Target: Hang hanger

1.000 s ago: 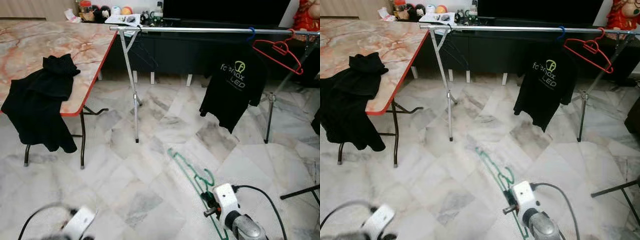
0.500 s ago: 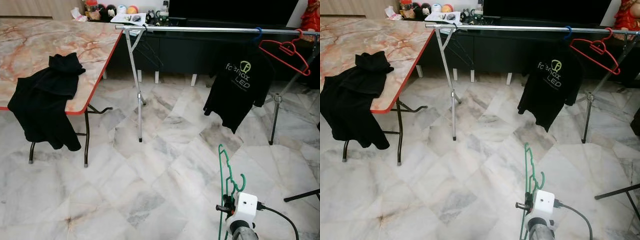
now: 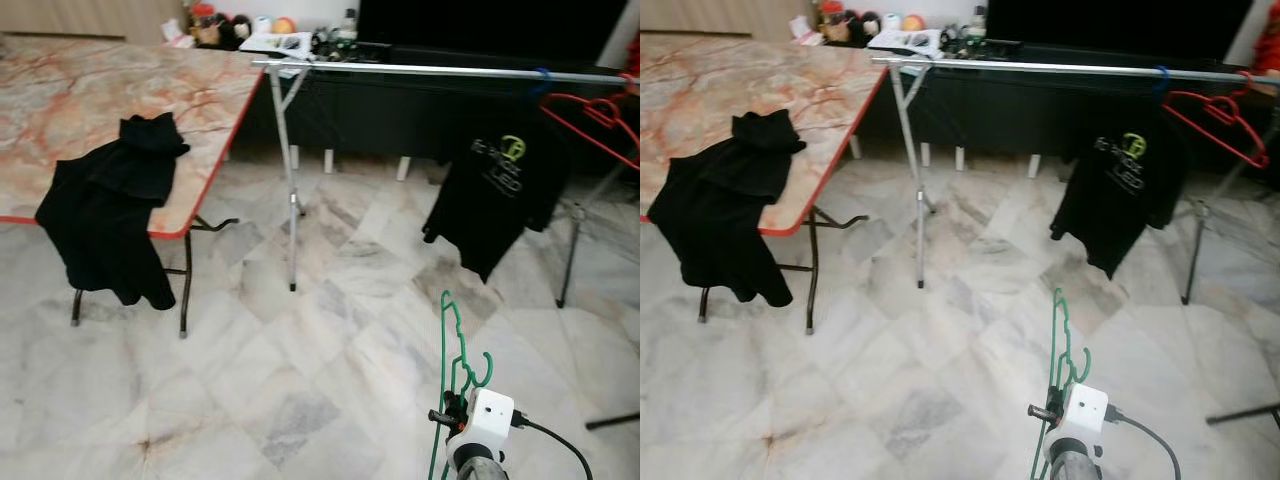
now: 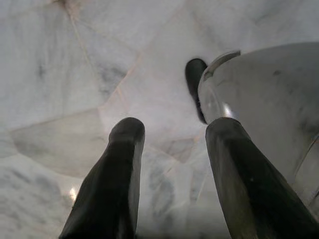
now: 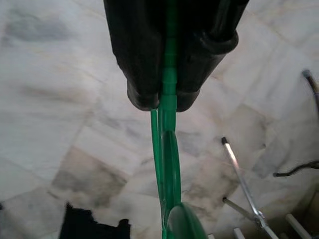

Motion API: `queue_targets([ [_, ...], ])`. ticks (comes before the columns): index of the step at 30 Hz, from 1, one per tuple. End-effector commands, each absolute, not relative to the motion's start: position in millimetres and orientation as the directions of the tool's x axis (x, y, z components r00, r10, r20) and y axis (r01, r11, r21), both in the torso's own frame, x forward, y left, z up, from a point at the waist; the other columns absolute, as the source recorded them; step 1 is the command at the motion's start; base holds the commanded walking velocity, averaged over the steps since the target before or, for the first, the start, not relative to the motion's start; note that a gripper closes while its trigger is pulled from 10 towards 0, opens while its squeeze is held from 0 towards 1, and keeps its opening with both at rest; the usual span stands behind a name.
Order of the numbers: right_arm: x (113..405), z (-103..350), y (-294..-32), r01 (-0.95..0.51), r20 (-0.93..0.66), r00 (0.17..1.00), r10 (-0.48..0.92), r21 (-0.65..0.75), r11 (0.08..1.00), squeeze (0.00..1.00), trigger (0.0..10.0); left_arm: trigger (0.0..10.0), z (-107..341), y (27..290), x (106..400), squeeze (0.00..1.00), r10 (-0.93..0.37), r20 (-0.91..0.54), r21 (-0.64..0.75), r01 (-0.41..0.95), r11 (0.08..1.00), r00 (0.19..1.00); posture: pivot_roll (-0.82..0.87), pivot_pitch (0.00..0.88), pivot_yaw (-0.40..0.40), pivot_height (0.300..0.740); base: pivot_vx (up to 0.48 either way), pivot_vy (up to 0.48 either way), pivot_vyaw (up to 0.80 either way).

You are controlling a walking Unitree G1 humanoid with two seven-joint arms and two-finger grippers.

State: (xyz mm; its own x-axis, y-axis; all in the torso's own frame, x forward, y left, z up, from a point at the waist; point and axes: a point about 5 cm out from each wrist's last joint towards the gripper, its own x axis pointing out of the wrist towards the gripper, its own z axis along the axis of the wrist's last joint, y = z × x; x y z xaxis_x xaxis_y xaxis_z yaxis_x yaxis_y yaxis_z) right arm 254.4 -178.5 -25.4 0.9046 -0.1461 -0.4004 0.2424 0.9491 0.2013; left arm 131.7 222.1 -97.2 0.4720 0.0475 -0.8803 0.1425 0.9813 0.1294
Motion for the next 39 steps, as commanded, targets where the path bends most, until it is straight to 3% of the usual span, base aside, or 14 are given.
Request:
queue_targets([
  [1,252,-26,-189,0.305,-0.402,0.893,-0.204,0.206,0.93,0.0,10.0,10.0,-101,218,125,0.0,0.032,-0.895,0.117,0.164,0.98,0.444,-0.02,0.096,-0.007,0.74,0.375,0.0,0.0],
  [9,256,-23,-192,0.317,-0.405,0.889,-0.211,0.214,0.924,0.0,10.0,10.0,-101,215,125,0.0,0.024,-0.895,0.107,0.161,0.981,0.445,-0.01,0.079,-0.014,0.74,0.38,0.0,0.0],
  [14,256,-23,-191,0.325,-0.412,0.885,-0.215,0.219,0.92,0.0,10.0,10.0,-102,215,122,0.0,0.025,-0.898,0.105,0.161,0.981,0.439,-0.01,0.076,-0.015,0.74,0.385,0.0,-0.8],
  [27,260,-20,-189,0.294,-0.401,0.894,-0.2,0.189,0.937,0.0,10.0,10.0,-105,212,115,0.0,0.013,-0.908,0.091,0.167,0.982,0.418,-0.03,0.035,-0.021,0.74,0.391,0.0,0.0],
  [39,268,-15,-180,0.215,-0.371,0.918,-0.139,0.172,0.961,0.0,10.0,10.0,-103,215,121,0.0,0.015,-0.904,0.092,0.161,0.983,0.428,-0.02,0.072,-0.016,0.74,0.397,0.0,0.27],
])
